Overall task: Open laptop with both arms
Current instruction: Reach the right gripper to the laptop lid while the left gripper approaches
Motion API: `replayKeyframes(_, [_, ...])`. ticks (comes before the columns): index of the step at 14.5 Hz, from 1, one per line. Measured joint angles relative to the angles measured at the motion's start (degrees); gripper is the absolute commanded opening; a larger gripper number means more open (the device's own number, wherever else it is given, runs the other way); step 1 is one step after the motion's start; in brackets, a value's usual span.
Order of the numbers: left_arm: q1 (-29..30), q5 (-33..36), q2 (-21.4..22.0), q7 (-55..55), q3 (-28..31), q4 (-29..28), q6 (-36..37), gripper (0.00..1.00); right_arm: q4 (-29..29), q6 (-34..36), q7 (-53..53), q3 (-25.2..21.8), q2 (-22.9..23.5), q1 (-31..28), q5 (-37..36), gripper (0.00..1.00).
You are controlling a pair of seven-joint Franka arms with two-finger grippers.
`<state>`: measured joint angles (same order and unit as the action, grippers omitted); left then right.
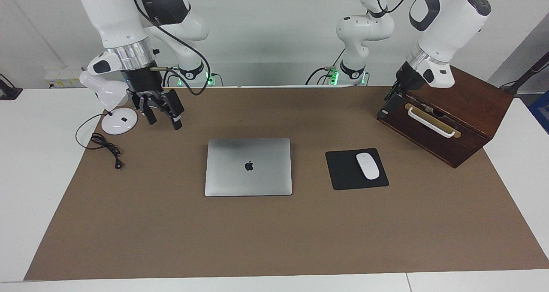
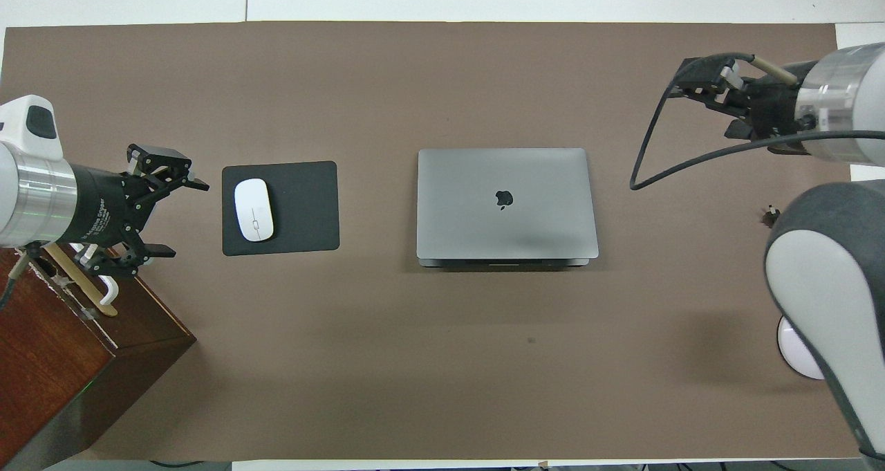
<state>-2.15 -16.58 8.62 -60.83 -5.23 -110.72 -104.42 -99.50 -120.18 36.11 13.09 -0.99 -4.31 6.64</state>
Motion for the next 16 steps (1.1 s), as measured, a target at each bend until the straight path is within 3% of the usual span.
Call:
replayKeyframes(5, [-2.1, -0.3, 0.6, -5.8, -0.1, -1.0, 0.0, 1.0, -5.8, -9.1, 2.8, -0.1, 0.4, 2.8, 0.0, 1.0])
replayKeyframes(6, [-3.1, -0.5, 0.8, -7.7, -0.1, -1.5, 0.0, 0.82, -6.9, -10.4, 2.8, -0.1, 0.5, 2.8, 0.0, 1.0])
replayKeyframes(7, [-4.1, -1.3, 1.2, -9.9, -0.2, -2.5, -0.7, 0.44, -8.0, -11.4, 2.8, -0.1, 0.5, 2.8, 0.0, 1.0])
replayKeyframes(8, [-4.9, -3.5, 1.9, -12.1, -0.2, -4.2, -2.5, 0.16, -8.7, -12.0, 2.8, -0.2, 0.5, 2.8, 0.0, 1.0])
replayKeyframes(9, [-5.2, -6.0, 2.7, -13.9, -0.2, -6.3, -4.2, 0.05, -9.5, -12.8, 2.8, -0.2, 0.5, 2.9, 0.0, 1.0])
replayKeyframes(10, [-5.2, -8.1, 3.8, -15.3, -0.2, -8.7, -5.2, 0.0, -10.2, -13.6, 2.8, -0.2, 0.5, 2.9, 0.0, 1.0])
replayKeyframes(16, [-5.1, -20.9, 8.8, -17.0, 0.1, -20.0, -13.0, 0.0, -12.3, -15.6, 2.8, -0.2, -0.3, 3.4, 0.0, 1.0])
